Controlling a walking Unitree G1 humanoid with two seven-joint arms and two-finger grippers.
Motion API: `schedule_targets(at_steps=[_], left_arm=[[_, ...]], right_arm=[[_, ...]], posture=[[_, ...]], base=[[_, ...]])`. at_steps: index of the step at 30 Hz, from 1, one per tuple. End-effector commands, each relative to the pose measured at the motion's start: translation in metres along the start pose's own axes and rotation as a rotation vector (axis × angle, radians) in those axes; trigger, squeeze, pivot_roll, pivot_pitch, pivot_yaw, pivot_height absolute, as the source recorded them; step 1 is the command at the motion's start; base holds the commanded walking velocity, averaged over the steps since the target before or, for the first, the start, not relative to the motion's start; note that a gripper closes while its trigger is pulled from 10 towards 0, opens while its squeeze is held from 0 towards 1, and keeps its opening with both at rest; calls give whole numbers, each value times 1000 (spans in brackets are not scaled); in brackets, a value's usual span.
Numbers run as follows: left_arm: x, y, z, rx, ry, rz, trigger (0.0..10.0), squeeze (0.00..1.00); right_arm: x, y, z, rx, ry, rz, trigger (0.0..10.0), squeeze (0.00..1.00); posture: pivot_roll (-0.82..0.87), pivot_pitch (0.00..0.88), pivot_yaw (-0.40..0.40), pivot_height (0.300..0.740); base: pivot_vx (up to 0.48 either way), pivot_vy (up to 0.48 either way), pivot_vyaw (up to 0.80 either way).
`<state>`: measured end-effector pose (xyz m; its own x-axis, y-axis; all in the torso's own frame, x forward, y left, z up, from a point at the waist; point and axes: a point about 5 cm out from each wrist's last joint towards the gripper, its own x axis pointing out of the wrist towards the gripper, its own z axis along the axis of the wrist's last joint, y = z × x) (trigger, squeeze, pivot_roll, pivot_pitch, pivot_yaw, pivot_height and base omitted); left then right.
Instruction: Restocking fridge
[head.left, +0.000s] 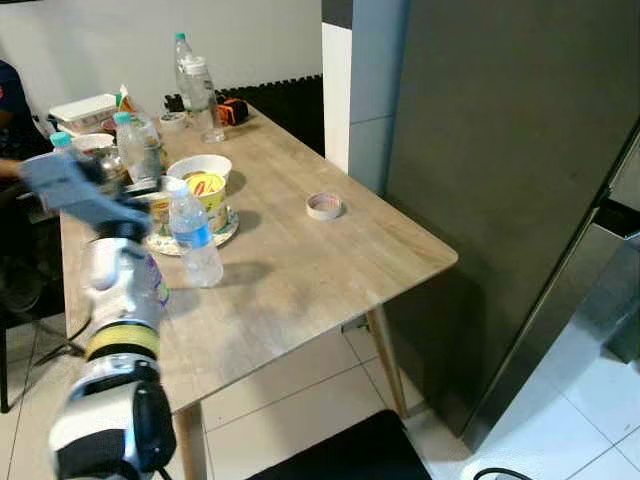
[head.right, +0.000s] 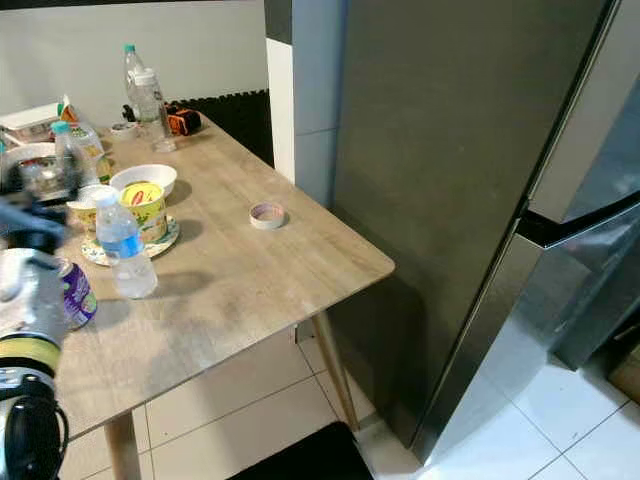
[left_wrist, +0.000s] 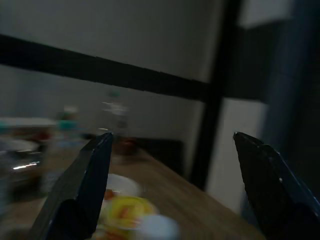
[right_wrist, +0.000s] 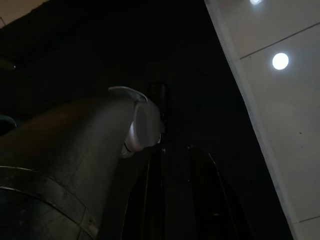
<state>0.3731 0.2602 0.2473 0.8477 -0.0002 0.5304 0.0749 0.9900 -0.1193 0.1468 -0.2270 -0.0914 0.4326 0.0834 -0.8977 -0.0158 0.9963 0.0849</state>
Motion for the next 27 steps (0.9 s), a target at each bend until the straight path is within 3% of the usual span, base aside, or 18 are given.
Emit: schedule_targets(at_steps=[1, 7, 13, 21, 27], left_arm=[[7, -9, 3, 15, 5, -41, 10000, 0], [6, -14, -14, 120, 121, -6, 10000, 0], [7, -19, -20, 203, 163, 33, 10000, 0], [11, -27, -34, 178, 255, 89, 10000, 0], [11, -23, -37, 191, 301, 132, 10000, 0]], right_arm=[[0, 1, -2, 4, 4, 0, 10000, 0], [0, 1, -3, 2, 6, -1, 10000, 0], [0, 0, -3, -1, 7, -2, 10000, 0], [0, 0, -3, -5, 8, 2, 10000, 0], [0, 0, -5, -1, 11, 3, 10000, 0]], posture=[[-99, 0, 25, 740], [-100, 0, 28, 740], [-105, 0, 25, 740], [-109, 0, 28, 740], [-115, 0, 30, 740]], base=[[0, 0, 0], [0, 0, 0], [0, 0, 0], [0, 0, 0], [0, 0, 0]])
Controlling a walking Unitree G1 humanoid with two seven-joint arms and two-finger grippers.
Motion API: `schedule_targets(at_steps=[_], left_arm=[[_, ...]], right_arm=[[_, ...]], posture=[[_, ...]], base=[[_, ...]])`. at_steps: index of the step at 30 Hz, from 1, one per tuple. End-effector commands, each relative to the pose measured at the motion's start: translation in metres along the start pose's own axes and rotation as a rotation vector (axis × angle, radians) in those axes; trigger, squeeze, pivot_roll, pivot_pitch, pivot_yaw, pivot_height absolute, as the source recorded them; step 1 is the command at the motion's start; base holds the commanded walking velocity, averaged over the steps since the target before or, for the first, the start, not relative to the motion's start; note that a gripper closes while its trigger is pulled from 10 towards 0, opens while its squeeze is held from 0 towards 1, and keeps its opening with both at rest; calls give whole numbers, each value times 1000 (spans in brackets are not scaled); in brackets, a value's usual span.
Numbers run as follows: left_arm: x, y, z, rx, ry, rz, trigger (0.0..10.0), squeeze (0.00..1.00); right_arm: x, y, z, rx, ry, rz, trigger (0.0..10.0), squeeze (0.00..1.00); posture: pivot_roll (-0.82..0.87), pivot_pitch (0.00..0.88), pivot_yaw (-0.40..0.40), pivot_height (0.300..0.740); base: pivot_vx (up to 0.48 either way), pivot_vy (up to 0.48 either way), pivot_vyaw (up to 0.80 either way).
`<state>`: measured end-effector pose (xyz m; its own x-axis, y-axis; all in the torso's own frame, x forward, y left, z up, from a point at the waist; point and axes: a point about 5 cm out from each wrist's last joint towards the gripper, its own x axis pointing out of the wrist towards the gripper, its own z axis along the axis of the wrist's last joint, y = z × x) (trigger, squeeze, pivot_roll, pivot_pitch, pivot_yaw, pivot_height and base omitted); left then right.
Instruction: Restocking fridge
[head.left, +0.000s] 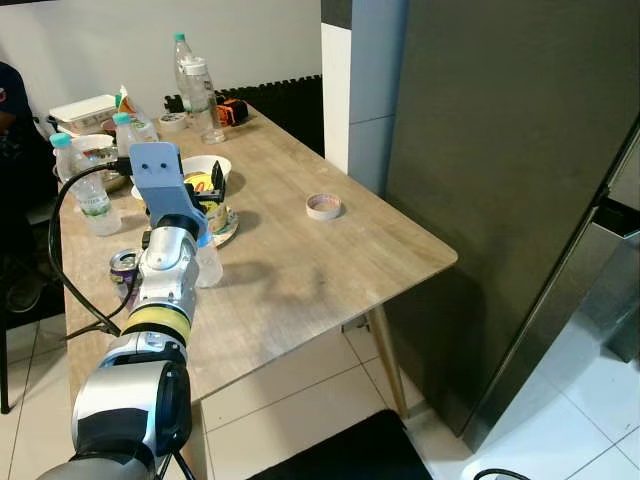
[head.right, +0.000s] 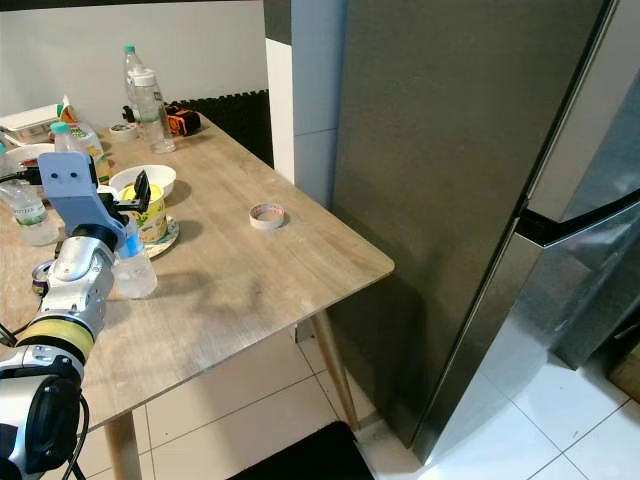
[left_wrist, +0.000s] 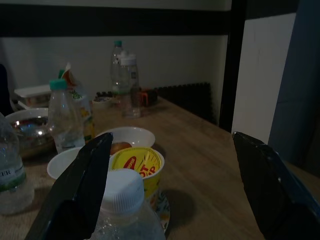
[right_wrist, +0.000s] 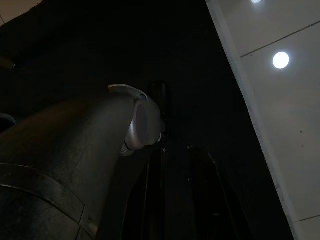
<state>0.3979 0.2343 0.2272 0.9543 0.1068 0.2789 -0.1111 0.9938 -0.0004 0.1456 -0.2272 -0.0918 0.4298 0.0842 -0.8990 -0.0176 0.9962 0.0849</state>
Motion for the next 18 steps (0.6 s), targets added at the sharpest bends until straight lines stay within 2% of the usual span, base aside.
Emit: schedule_targets(at_steps=[1, 5, 18], left_arm=[[1, -1, -3, 14, 41, 18, 10000, 0], [0, 5, -7, 49, 68, 67, 10000, 0], [3, 11, -3, -8, 80, 96, 10000, 0]], right_arm=[[0, 1, -4, 2, 9, 2, 10000, 0], [0, 1, -5, 5, 9, 3, 10000, 0], [0, 1, -6, -1, 12, 4, 10000, 0]], posture=[[-115, 0, 30, 740], [-117, 0, 30, 740], [-129, 0, 29, 740]], base=[[0, 0, 0], [0, 0, 0], [0, 0, 0]])
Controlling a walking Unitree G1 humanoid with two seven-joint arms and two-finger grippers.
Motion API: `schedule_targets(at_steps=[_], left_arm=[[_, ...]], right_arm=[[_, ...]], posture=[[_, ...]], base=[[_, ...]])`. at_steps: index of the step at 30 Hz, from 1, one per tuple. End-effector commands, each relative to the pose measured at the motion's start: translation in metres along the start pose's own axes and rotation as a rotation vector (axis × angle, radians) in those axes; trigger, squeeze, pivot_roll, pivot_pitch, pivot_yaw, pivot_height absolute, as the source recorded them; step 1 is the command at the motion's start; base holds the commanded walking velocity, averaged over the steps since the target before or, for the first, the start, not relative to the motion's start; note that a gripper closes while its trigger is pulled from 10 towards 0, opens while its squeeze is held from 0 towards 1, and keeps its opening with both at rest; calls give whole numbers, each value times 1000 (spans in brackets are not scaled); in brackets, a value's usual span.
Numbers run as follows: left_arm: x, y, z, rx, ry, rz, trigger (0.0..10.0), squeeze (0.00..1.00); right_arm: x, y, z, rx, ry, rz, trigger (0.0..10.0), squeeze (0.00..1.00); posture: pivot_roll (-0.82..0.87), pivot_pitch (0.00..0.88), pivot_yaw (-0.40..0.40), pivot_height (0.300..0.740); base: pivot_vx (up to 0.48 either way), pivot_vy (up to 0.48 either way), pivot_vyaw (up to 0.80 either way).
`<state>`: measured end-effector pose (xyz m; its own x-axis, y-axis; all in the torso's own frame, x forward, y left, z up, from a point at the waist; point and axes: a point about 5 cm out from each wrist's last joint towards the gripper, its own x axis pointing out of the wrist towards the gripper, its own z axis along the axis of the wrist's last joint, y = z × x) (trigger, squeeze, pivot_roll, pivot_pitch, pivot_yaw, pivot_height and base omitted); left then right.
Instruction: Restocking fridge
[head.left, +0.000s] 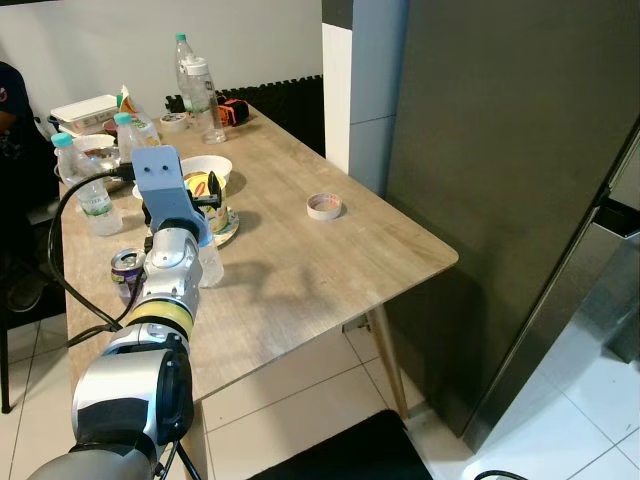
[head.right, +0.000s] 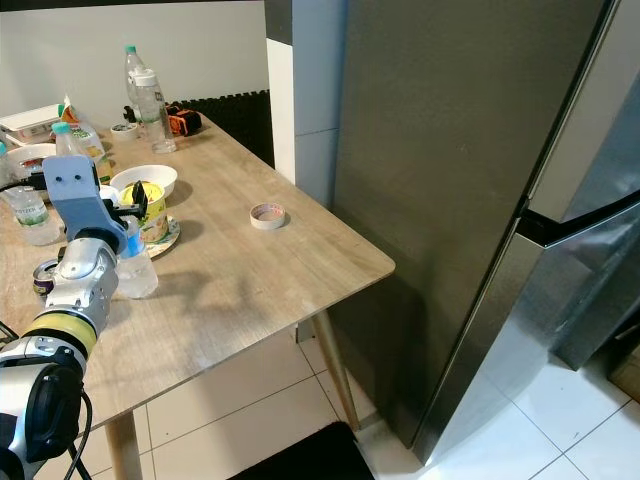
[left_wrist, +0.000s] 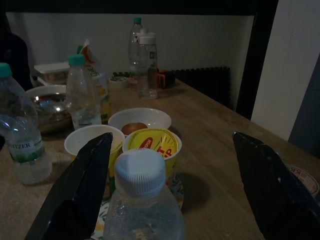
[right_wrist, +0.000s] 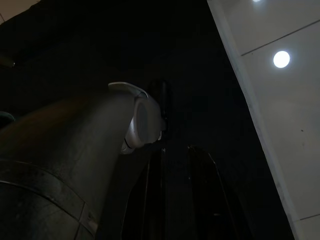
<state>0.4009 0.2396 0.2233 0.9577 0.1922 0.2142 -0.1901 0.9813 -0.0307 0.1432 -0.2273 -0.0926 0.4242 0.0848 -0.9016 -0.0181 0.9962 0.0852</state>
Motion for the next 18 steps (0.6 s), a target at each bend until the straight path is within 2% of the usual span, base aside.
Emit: schedule_targets(at_steps=[1, 9, 11, 18], left_arm=[[2, 7, 2, -4, 20, 13, 10000, 0], [7, 7, 15, -8, 0, 8, 10000, 0], [11, 10, 26, 15, -28, 2, 10000, 0], [15, 15, 37, 41, -42, 10, 10000, 0]], right_arm=[[0, 1, -5, 0, 7, 5, 10000, 0], [-2, -1, -16, -27, 30, 18, 10000, 0], [-5, -6, -19, -30, 31, 12, 10000, 0], [-9, -16, -25, -16, 38, -13, 10000, 0]], posture=[[-133, 0, 28, 740], [-139, 89, 15, 740], [-142, 99, 15, 740], [-138, 139, 14, 740]], base=[[0, 0, 0], [0, 0, 0], [0, 0, 0], [0, 0, 0]])
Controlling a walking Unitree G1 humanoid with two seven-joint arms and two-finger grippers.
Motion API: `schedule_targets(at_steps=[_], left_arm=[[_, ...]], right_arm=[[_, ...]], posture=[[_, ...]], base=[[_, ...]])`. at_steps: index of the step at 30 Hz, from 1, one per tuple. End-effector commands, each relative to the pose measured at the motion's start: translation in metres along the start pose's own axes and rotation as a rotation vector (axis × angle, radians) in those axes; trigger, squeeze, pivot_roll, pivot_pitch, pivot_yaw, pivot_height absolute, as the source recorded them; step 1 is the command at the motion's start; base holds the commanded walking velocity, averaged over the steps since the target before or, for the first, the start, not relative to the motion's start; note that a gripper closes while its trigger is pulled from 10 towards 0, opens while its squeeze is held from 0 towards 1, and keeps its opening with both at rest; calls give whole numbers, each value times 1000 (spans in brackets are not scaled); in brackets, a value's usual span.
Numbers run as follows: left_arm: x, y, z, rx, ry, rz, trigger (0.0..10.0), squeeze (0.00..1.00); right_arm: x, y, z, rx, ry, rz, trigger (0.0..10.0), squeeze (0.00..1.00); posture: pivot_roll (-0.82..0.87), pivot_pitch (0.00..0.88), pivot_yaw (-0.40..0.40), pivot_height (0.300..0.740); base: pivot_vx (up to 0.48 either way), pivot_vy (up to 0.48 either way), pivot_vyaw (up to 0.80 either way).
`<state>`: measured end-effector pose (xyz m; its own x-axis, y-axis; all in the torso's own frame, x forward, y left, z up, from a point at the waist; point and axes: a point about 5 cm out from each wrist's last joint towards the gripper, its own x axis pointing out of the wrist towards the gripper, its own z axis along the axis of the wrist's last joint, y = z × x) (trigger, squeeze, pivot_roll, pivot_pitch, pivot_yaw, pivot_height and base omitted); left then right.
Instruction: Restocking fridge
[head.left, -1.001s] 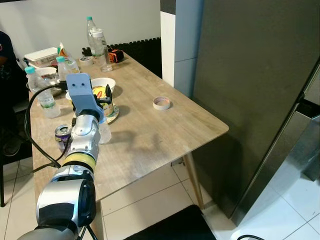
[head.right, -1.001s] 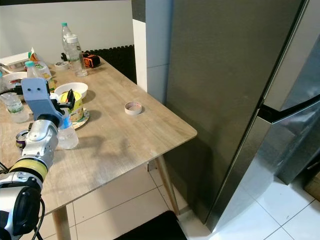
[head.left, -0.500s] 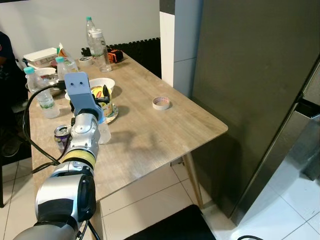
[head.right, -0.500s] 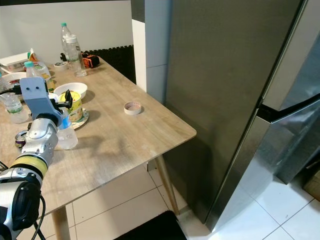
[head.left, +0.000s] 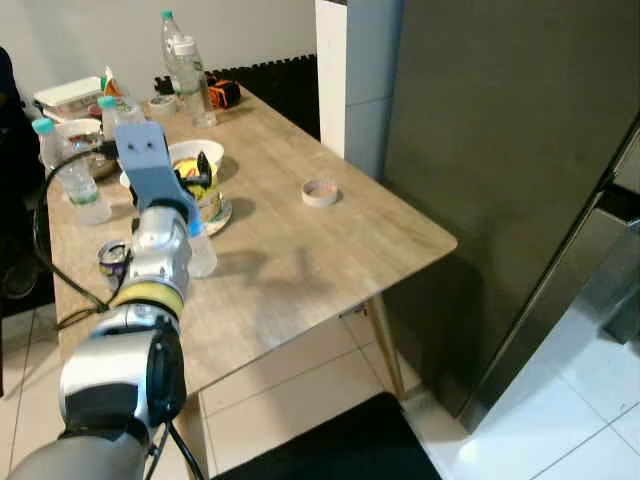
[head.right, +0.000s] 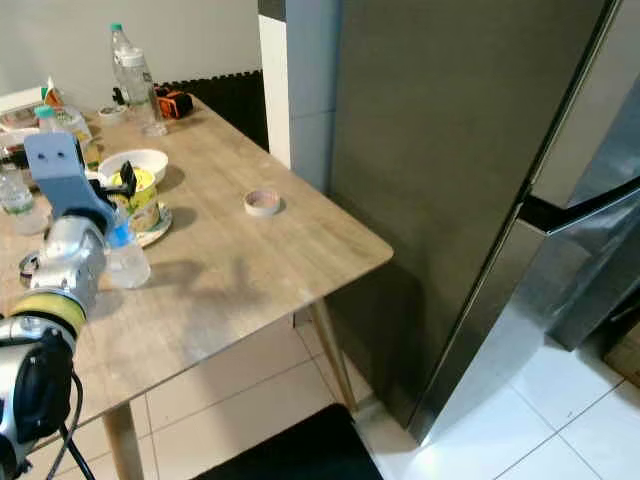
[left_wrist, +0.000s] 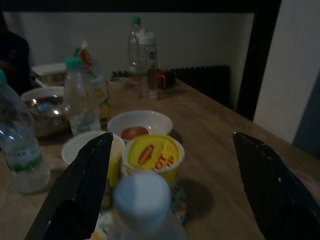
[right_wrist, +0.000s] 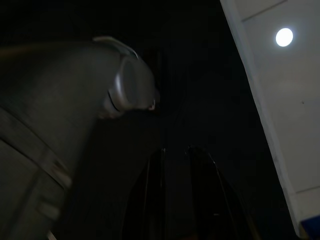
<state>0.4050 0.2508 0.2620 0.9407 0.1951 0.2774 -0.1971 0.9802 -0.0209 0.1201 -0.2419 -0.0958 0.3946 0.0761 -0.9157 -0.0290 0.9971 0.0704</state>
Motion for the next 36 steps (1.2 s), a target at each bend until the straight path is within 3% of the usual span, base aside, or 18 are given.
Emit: schedule_targets(at_steps=[1, 17, 36], left_arm=[[1, 6, 0, 30, 23, 4, 10000, 0], [-1, -5, -11, 33, 71, -47, 10000, 0], [5, -14, 4, 15, 32, -73, 10000, 0]], right_arm=[[-1, -2, -3, 0, 5, -4, 10000, 0], [-4, -3, -14, 10, 3, 6, 10000, 0], [-4, -1, -15, -14, 11, 19, 10000, 0]], posture=[[-138, 139, 14, 740], [-168, 177, 26, 740], [-169, 177, 17, 740]], base=[[0, 0, 0], [0, 0, 0], [0, 0, 0]])
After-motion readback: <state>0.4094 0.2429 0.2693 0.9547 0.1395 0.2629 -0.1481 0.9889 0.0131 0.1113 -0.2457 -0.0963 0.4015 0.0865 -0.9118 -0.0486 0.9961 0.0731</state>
